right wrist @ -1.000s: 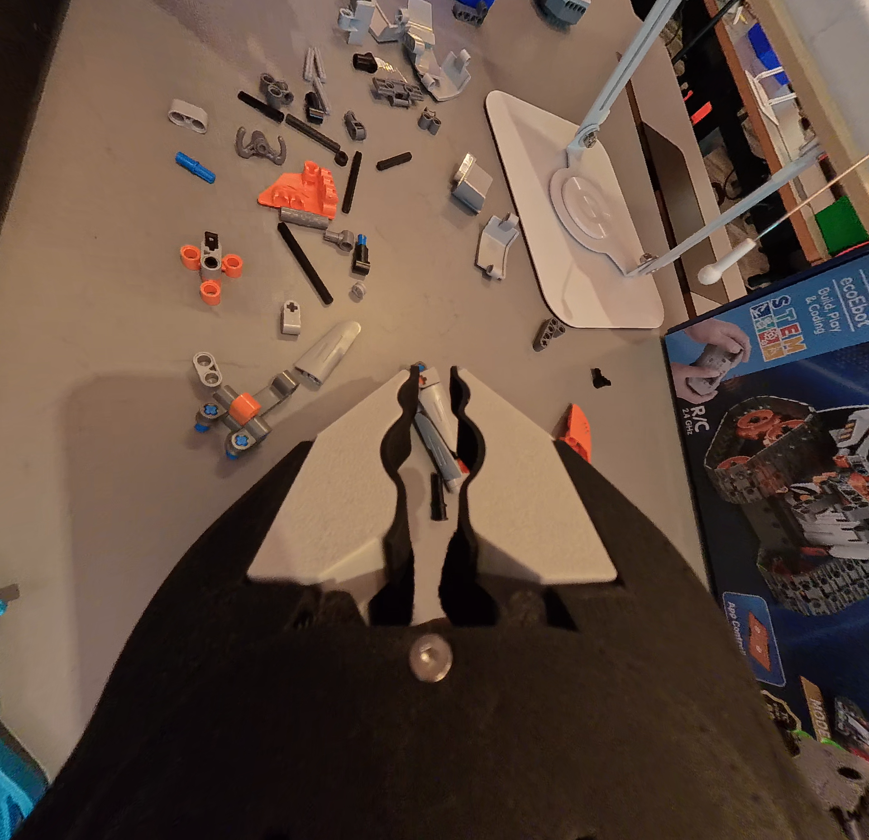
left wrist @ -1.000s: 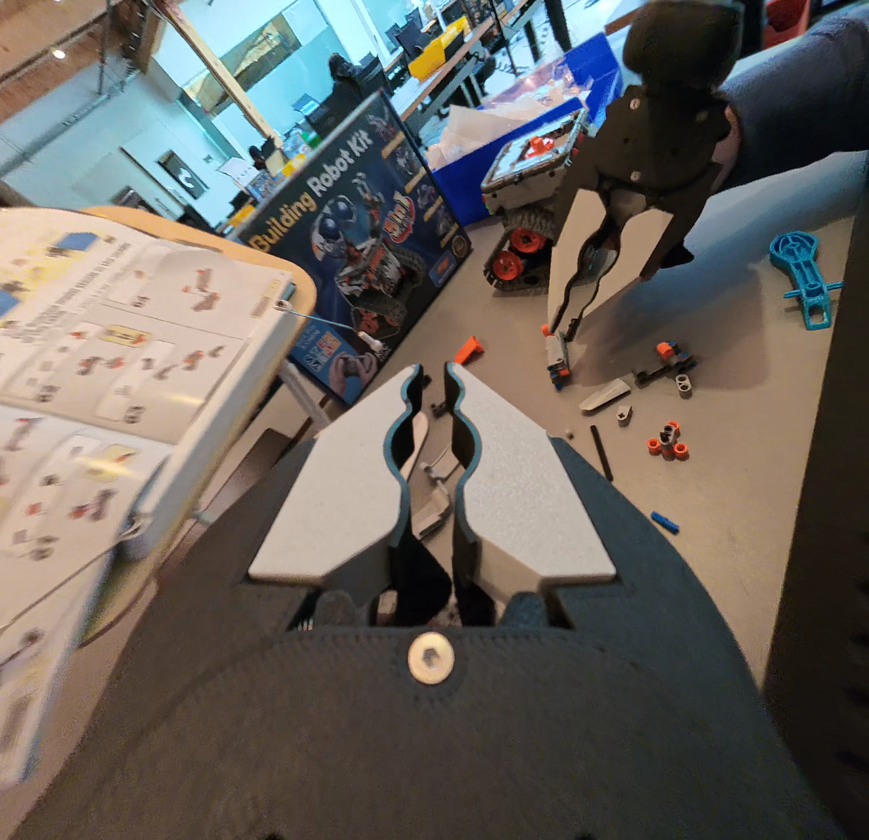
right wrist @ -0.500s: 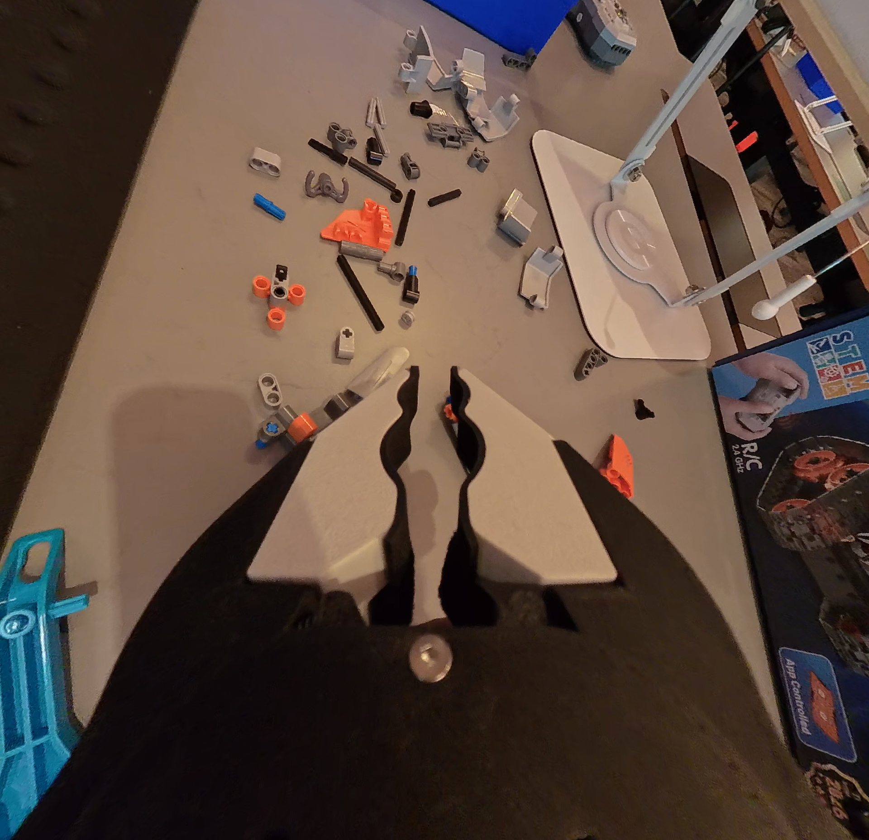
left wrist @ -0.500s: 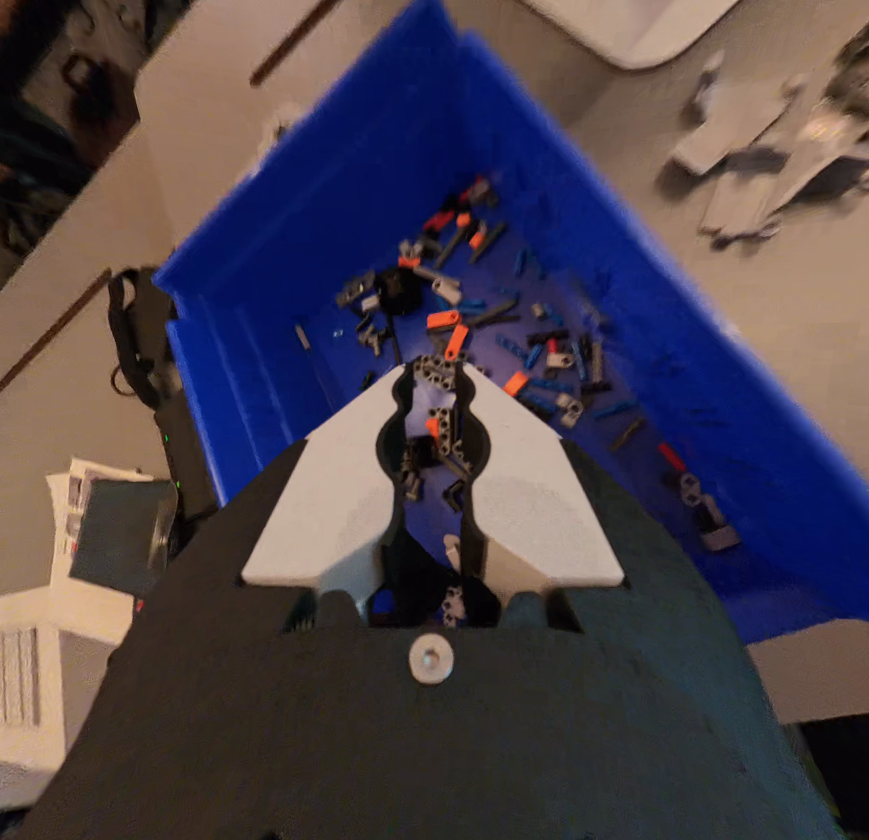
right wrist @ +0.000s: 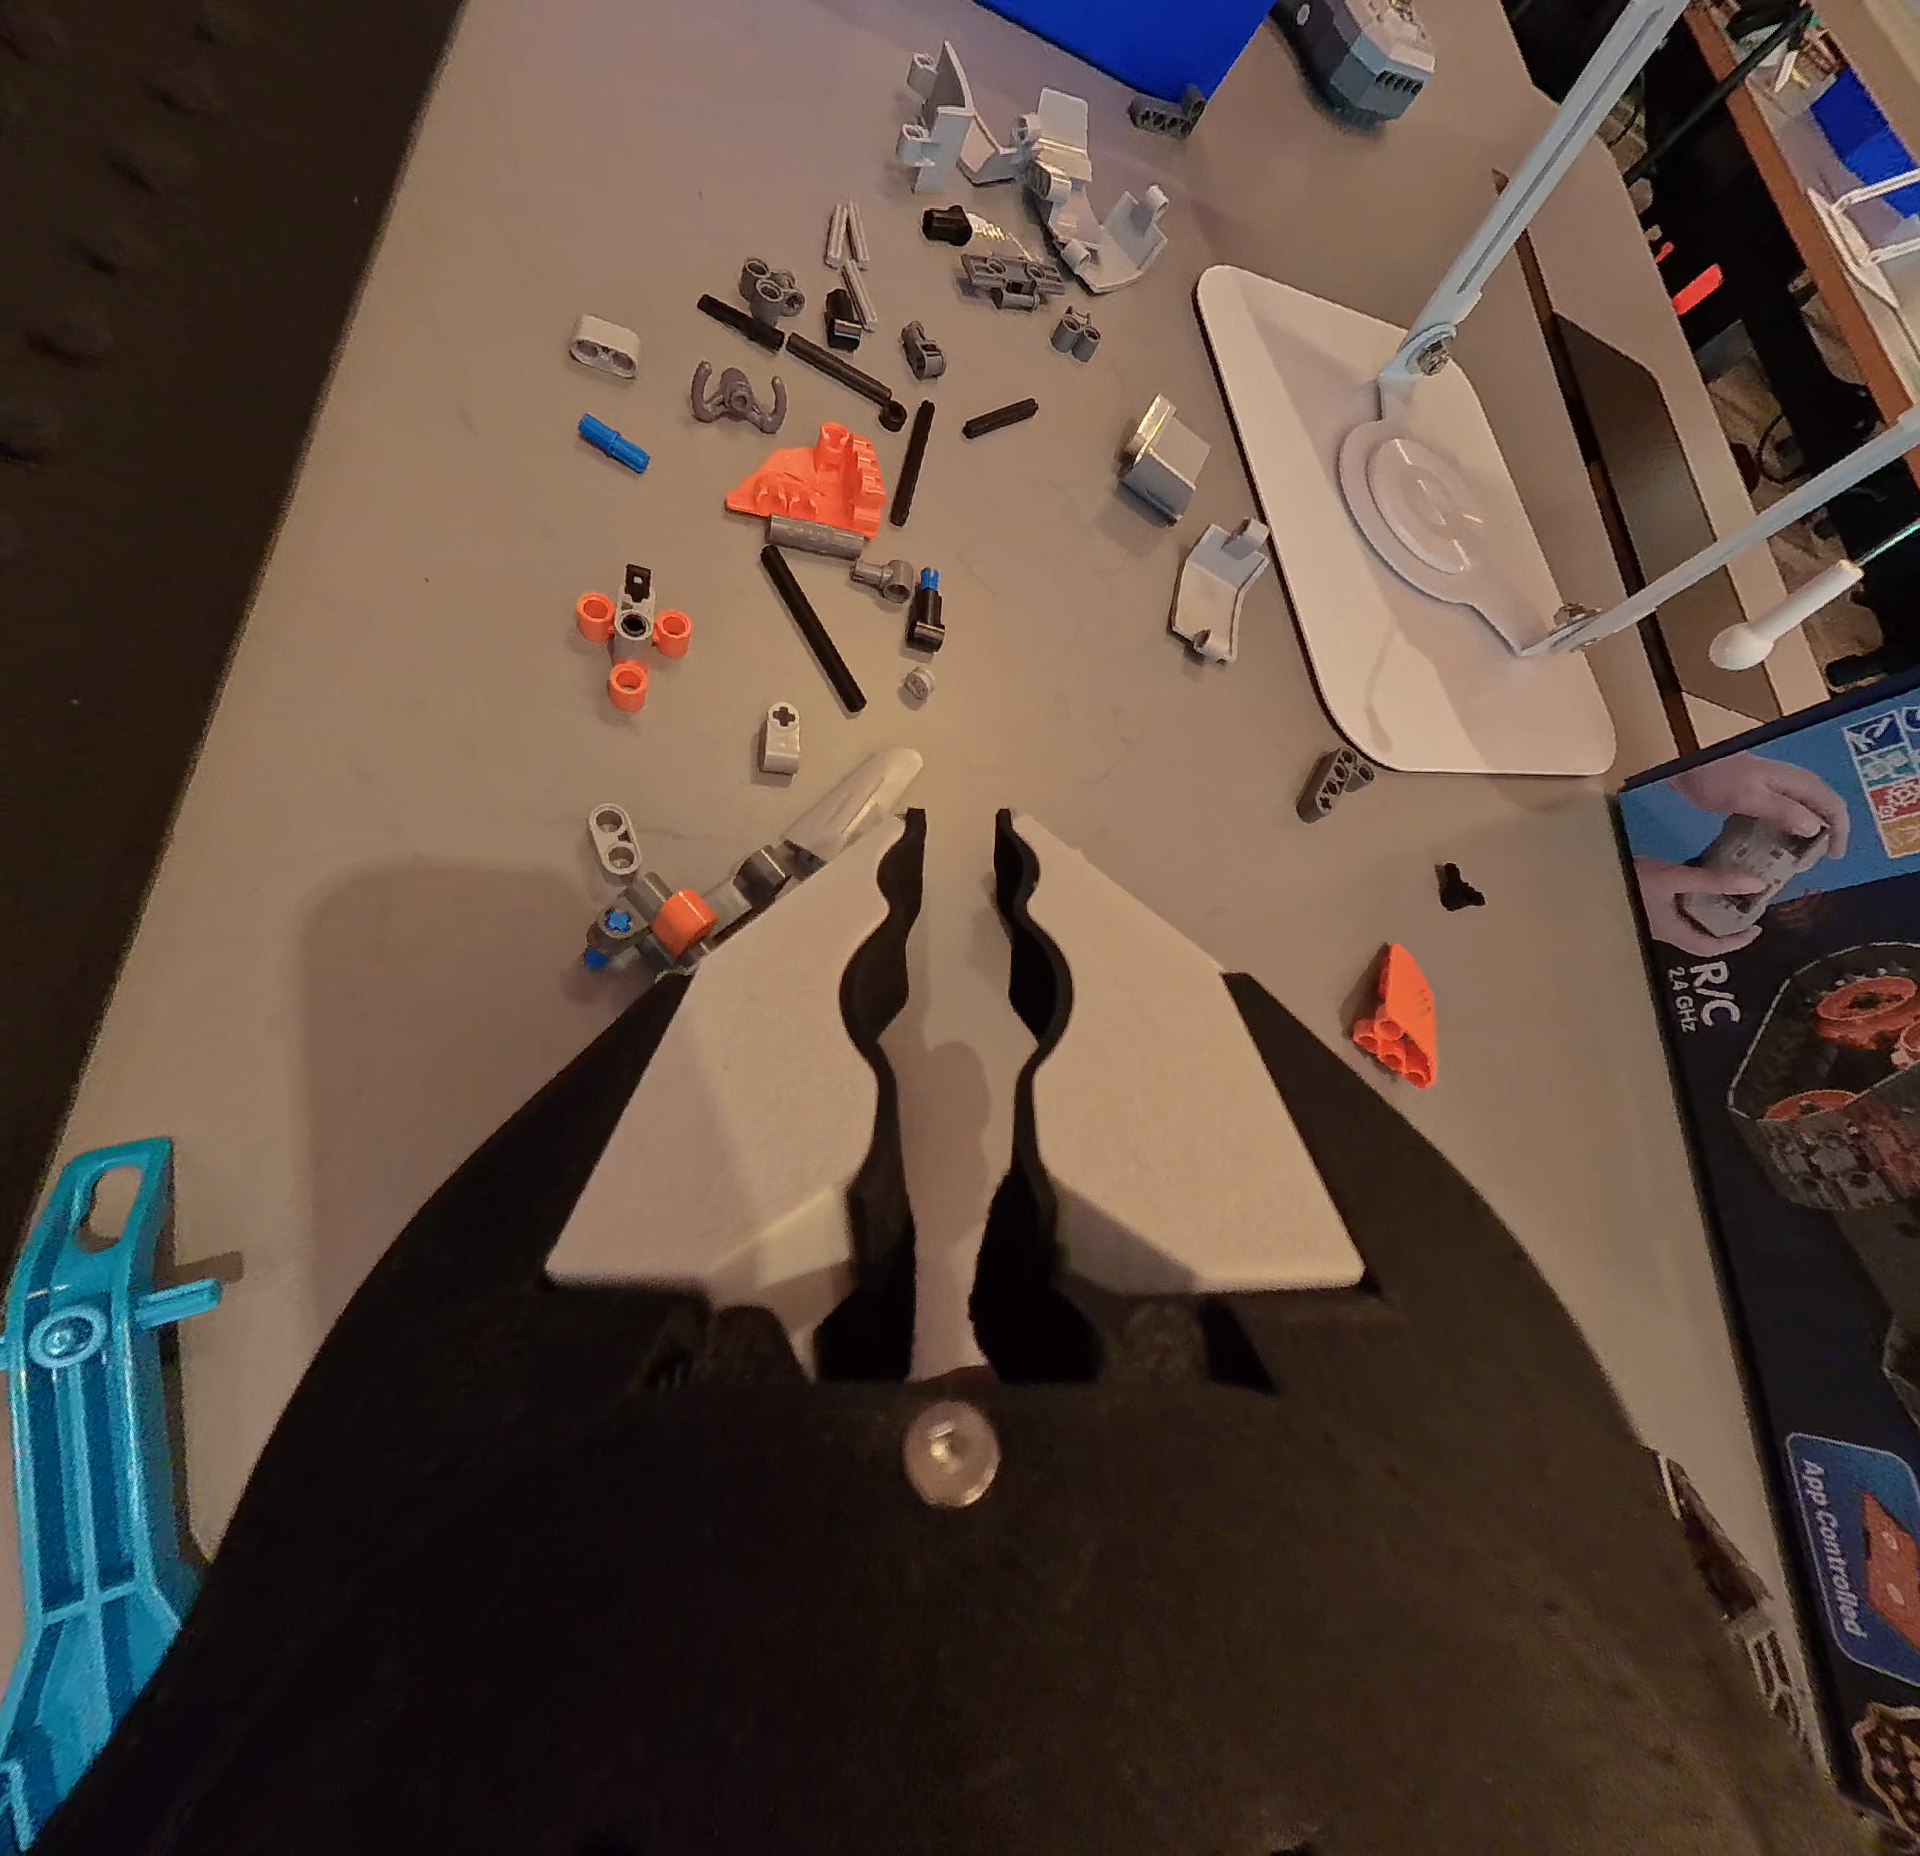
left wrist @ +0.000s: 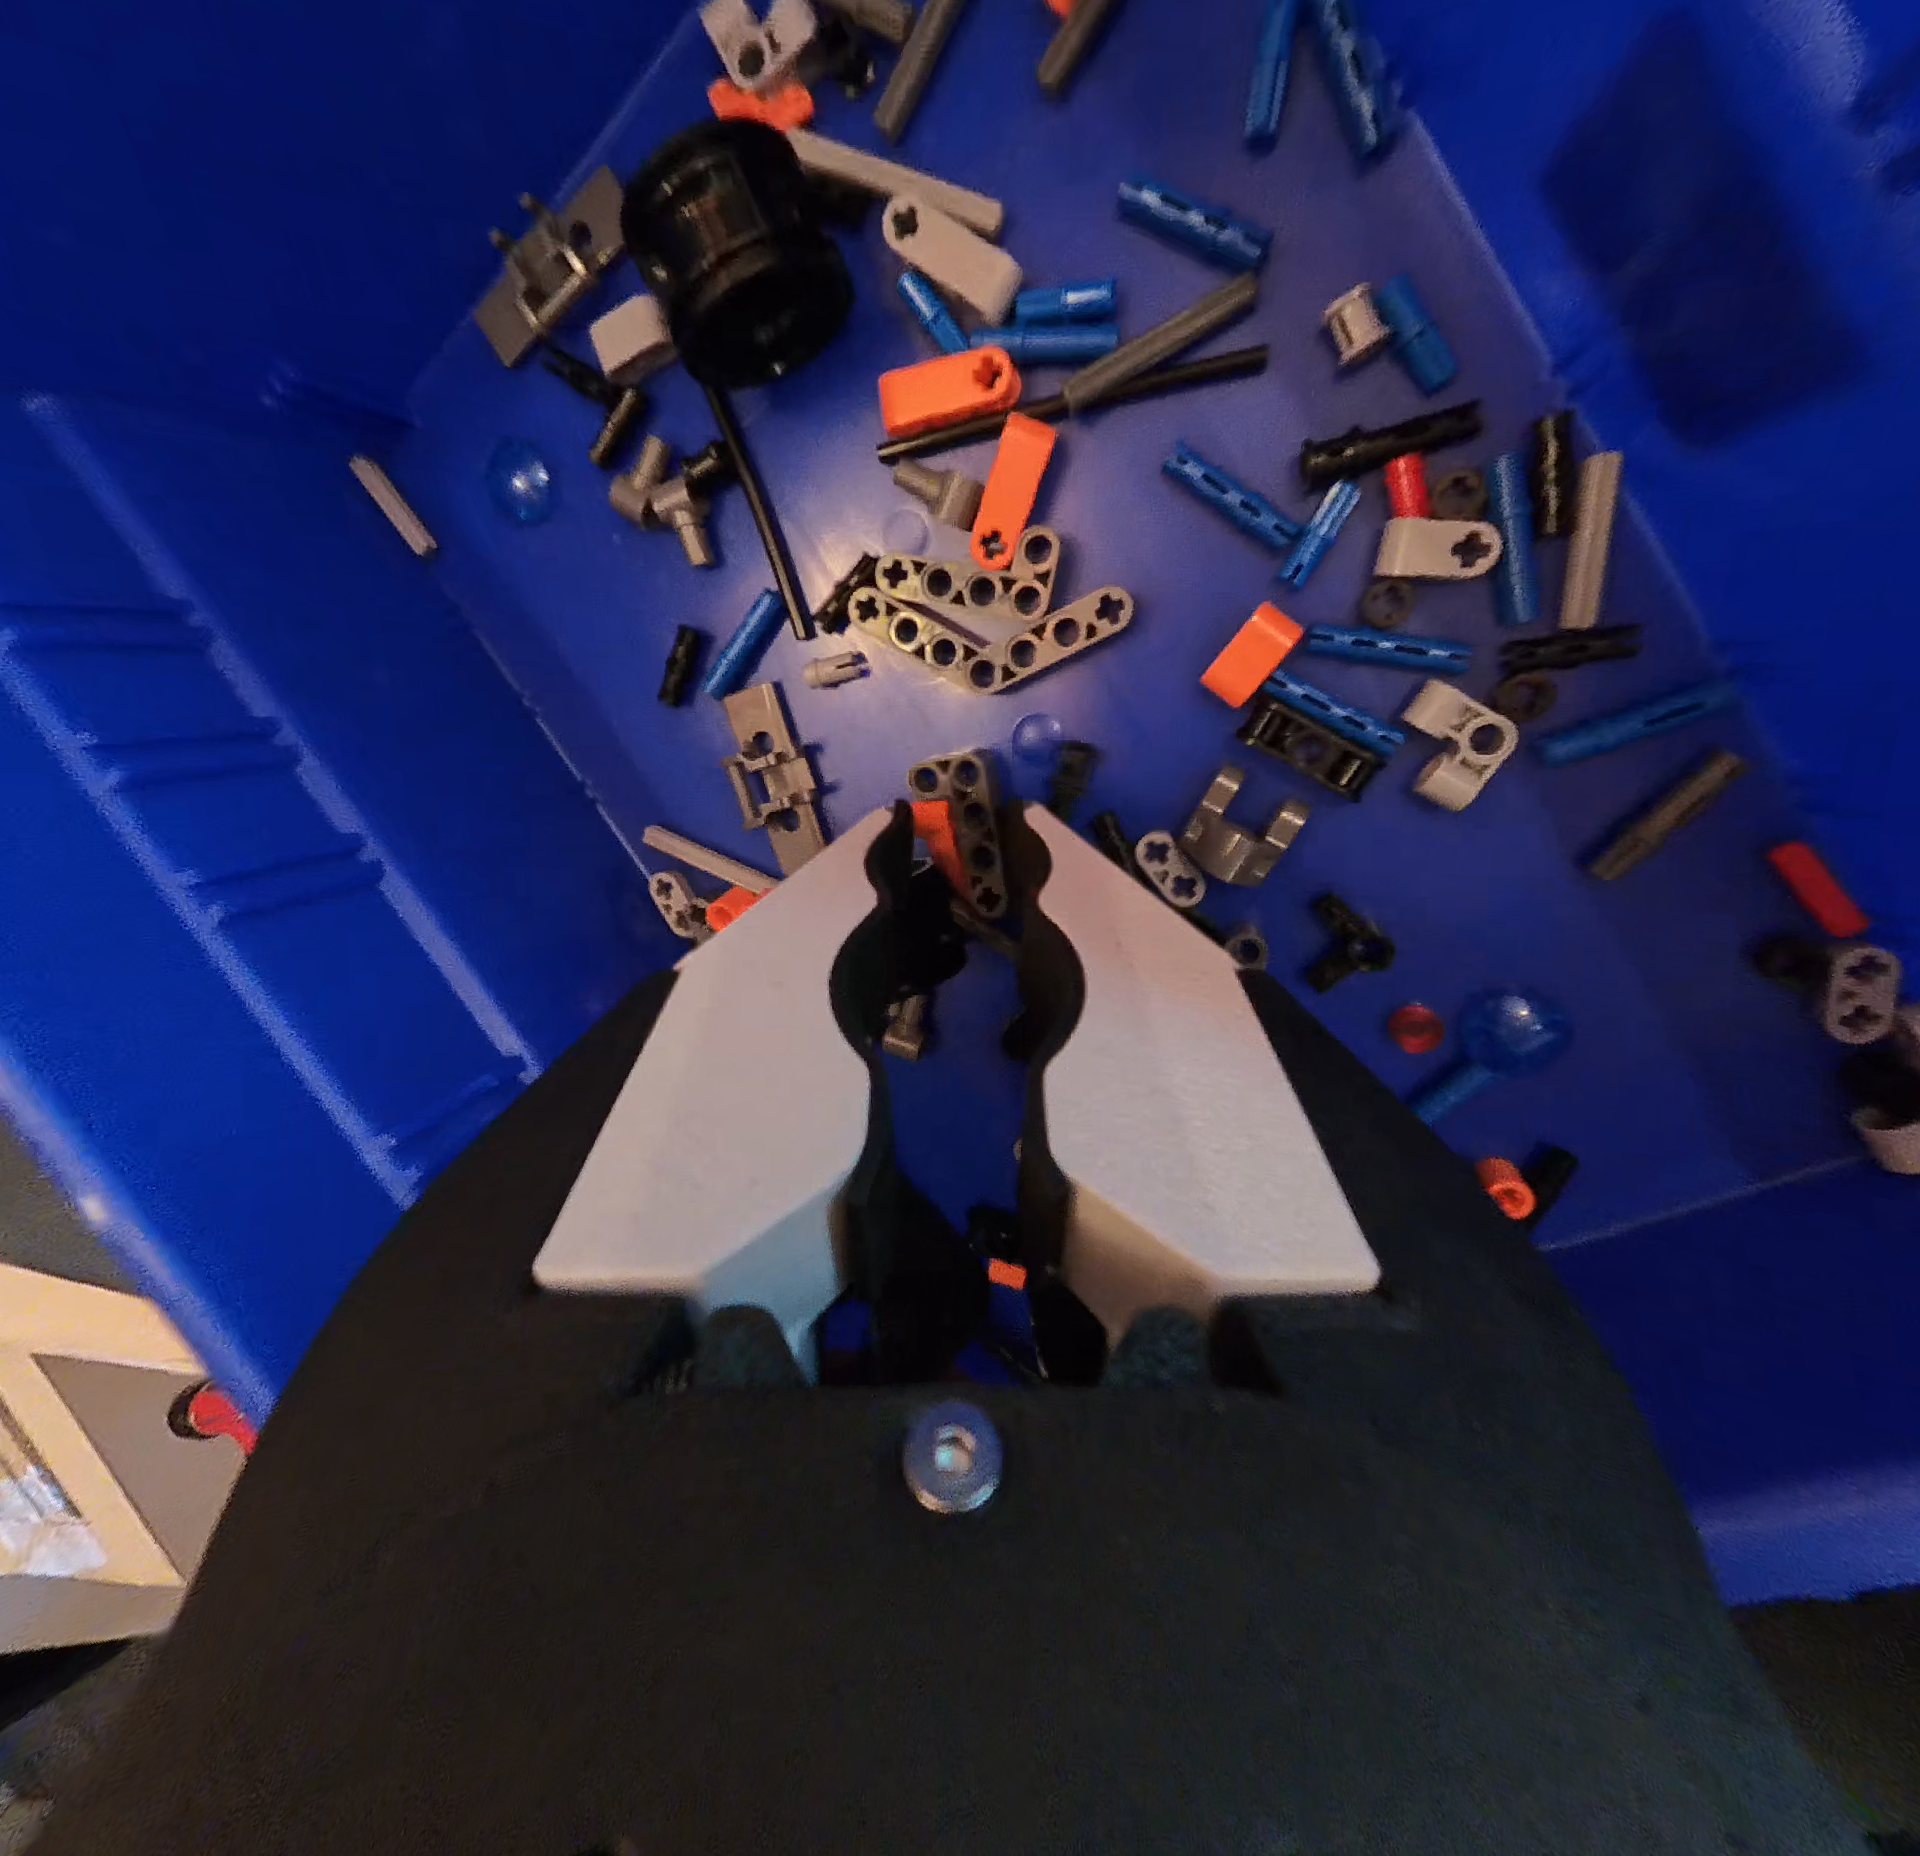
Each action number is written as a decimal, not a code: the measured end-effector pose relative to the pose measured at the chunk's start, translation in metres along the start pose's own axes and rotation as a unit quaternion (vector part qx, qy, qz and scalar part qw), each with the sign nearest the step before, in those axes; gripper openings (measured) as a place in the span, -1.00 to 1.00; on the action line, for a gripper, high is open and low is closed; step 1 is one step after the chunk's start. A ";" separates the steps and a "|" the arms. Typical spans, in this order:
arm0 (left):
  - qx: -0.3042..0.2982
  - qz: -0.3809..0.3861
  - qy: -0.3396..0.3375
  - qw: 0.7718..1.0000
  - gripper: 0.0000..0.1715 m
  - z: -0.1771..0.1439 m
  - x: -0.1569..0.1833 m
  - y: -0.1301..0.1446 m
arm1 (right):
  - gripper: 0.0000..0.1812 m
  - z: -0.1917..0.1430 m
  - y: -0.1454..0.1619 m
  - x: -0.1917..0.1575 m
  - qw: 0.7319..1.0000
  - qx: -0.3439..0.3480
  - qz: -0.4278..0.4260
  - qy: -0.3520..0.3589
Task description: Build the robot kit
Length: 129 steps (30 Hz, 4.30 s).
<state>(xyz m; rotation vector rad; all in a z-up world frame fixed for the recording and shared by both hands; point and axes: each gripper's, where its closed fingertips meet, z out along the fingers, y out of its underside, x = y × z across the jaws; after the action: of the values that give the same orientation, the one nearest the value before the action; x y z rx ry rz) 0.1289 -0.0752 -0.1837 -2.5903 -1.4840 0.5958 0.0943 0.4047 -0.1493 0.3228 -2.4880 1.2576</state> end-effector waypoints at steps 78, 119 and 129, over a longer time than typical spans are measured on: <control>0.011 -0.065 -0.041 0.997 -0.77 -0.018 0.017 0.012 | -0.88 0.000 -0.002 -0.005 1.000 0.000 -0.006 -0.010; 0.199 0.259 0.107 0.939 -0.89 -0.082 0.253 -0.156 | -0.88 -0.003 -0.008 -0.005 1.000 0.006 -0.015 -0.006; 0.146 0.300 0.164 0.928 -0.87 -0.050 0.291 -0.138 | -0.88 -0.002 -0.007 -0.007 1.000 0.003 -0.016 -0.010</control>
<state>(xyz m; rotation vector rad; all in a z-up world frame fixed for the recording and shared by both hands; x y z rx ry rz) 0.1668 0.2488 -0.1833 -2.6971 -0.4499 0.3605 0.1035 0.4028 -0.1456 0.3760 -2.4858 1.2559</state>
